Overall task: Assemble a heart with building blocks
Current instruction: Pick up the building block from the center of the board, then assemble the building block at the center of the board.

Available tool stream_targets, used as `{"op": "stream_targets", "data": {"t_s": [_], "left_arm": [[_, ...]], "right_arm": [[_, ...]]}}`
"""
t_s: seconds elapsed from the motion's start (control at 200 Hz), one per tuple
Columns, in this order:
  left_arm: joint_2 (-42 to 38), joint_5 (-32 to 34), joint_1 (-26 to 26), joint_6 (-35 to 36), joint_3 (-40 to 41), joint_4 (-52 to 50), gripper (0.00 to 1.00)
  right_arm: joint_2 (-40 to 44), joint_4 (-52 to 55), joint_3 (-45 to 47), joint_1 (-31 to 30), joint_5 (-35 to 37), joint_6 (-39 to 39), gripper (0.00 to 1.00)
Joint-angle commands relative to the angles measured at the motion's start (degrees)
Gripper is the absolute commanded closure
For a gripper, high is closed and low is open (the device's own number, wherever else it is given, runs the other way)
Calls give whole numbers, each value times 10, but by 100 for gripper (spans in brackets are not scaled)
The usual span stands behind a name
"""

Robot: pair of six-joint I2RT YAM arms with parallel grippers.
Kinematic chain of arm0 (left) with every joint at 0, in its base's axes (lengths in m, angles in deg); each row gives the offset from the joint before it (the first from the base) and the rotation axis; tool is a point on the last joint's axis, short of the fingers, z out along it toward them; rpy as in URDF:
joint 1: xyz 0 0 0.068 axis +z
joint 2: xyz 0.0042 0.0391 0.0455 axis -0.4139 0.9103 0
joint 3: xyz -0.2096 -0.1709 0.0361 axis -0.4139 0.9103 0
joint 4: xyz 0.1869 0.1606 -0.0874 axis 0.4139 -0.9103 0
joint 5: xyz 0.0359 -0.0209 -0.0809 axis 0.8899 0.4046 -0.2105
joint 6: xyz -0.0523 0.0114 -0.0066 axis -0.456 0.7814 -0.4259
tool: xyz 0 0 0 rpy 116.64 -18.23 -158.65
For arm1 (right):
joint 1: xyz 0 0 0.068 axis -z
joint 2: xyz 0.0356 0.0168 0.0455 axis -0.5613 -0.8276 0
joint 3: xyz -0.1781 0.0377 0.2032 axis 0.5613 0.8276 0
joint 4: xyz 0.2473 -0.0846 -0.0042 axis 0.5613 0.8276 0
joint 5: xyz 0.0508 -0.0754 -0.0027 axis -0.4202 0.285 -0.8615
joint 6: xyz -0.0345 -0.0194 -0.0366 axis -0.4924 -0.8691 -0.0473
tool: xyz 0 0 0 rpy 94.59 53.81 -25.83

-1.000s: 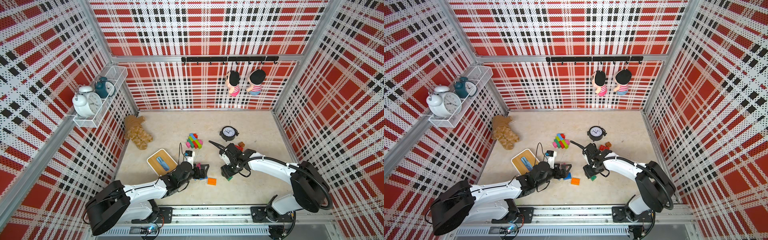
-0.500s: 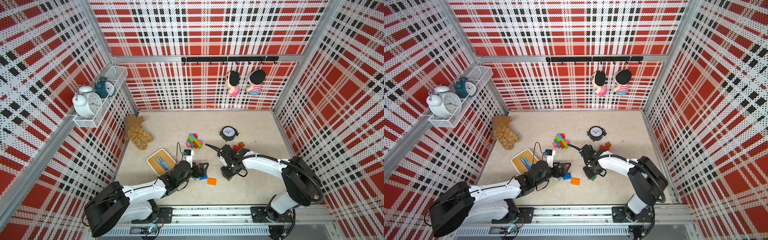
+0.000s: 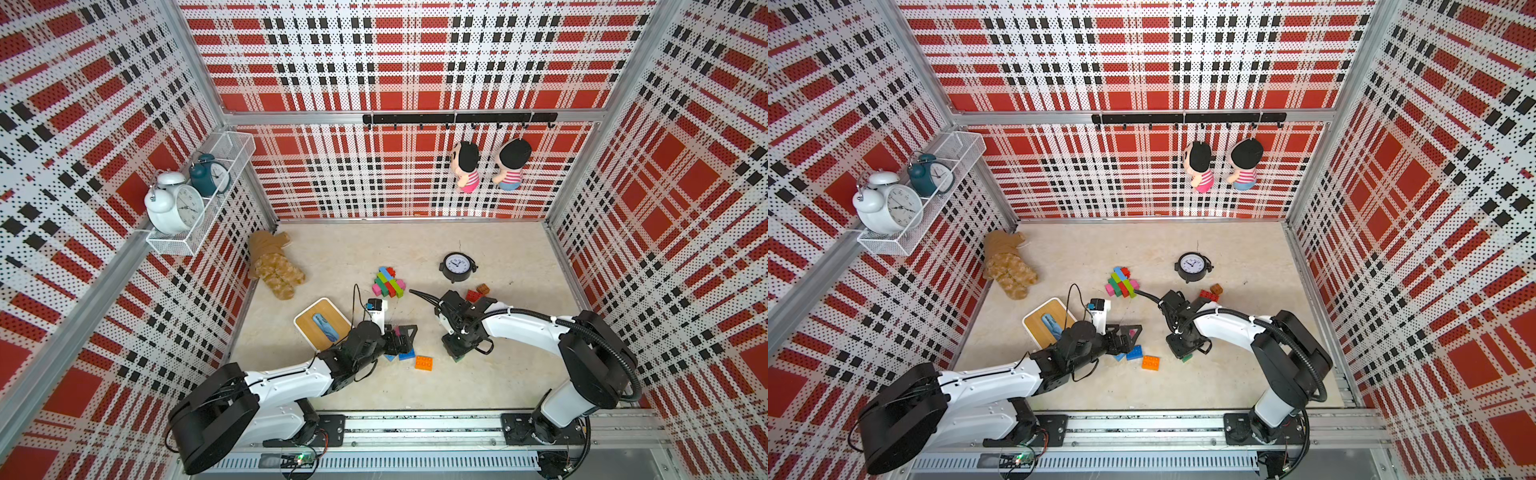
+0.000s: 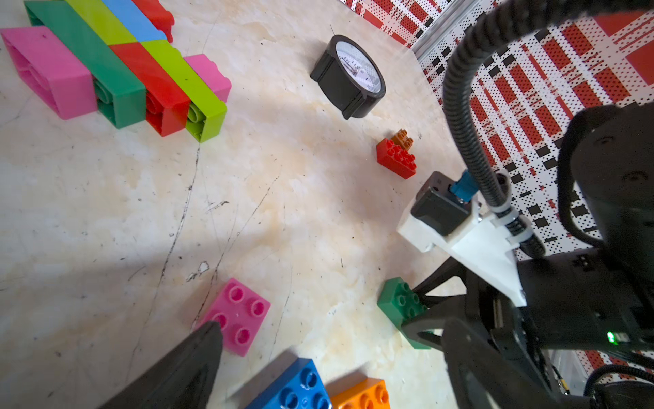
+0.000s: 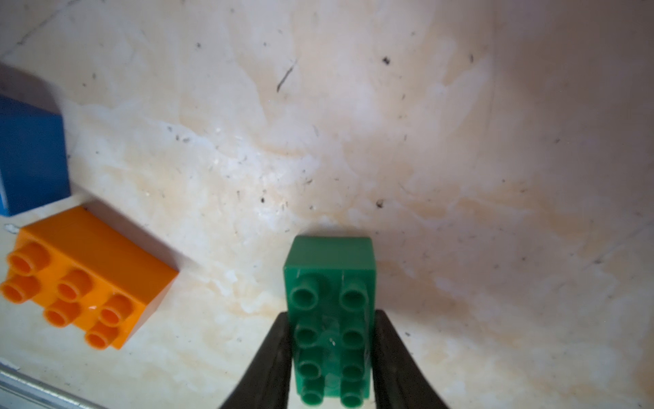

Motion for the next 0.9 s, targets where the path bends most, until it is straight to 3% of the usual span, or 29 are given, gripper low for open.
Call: {"op": "stream_targets", "data": {"t_s": [0.0, 0.251, 0.381, 0.606, 0.897], "left_arm": [[0, -1, 4, 2, 7, 15, 0], [-29, -6, 29, -10, 17, 6, 0], [-63, -6, 60, -18, 20, -25, 2], [-133, -64, 159, -25, 19, -97, 2], [-169, -226, 338, -42, 20, -194, 1]], "right_arm": [[-6, 8, -11, -4, 10, 0, 66], [15, 12, -32, -5, 19, 3, 70], [10, 7, -67, -17, 14, 3, 78], [-54, 5, -164, -42, -9, -4, 100], [-173, 56, -318, -76, -22, -23, 100]]}}
